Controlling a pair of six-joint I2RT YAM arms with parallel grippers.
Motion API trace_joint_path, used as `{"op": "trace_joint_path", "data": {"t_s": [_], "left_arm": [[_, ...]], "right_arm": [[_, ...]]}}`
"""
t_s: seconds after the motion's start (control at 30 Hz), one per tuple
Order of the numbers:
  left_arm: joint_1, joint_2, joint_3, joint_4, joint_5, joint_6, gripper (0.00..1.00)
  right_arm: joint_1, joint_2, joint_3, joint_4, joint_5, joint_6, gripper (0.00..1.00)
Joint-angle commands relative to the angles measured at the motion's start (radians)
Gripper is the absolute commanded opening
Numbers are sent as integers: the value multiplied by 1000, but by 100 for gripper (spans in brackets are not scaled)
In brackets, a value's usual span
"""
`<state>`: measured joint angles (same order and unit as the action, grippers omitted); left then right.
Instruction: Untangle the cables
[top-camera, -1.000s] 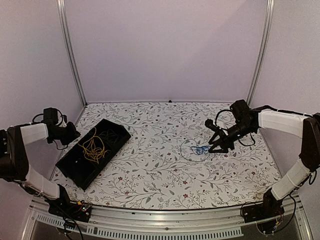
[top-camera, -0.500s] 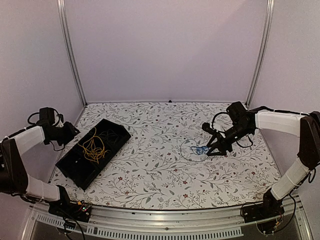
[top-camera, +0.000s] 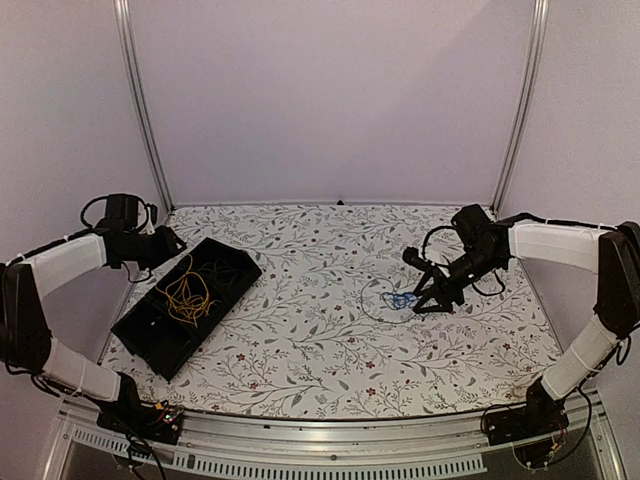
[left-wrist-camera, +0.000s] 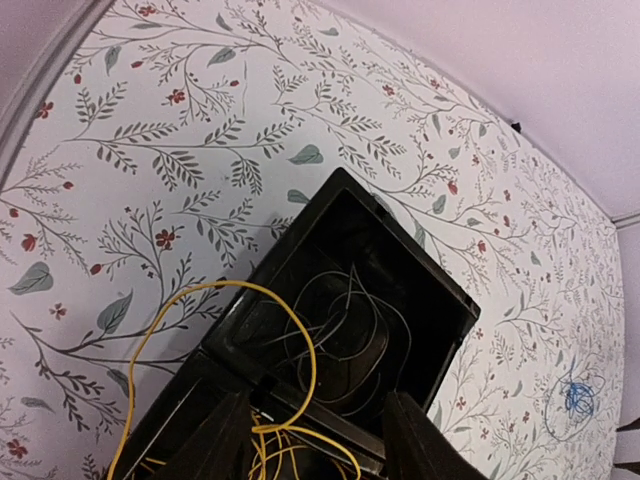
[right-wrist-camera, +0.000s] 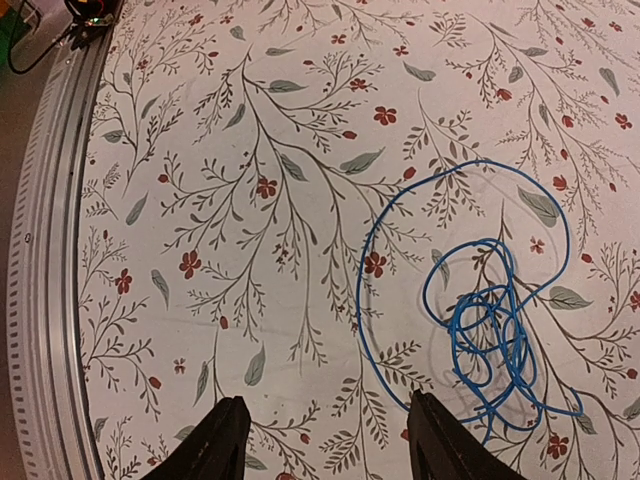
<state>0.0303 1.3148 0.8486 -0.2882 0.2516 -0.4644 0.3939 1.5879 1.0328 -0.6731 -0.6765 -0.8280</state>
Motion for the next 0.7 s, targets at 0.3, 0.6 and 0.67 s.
{"op": "trace_joint_path", "data": {"t_s": [0.3,0.6,0.67], "left_arm": [[-70,264,161,-42,-81,-7,34],[-72,309,184,-24,-45,-12,16],[-72,277,173,-15,-59,-17,0]], "right_arm": [[10,9,6,-10,17,-6,58],[11,18,7,-14,24,-8,58],[12,18,7,-14,26,-8,58]]}}
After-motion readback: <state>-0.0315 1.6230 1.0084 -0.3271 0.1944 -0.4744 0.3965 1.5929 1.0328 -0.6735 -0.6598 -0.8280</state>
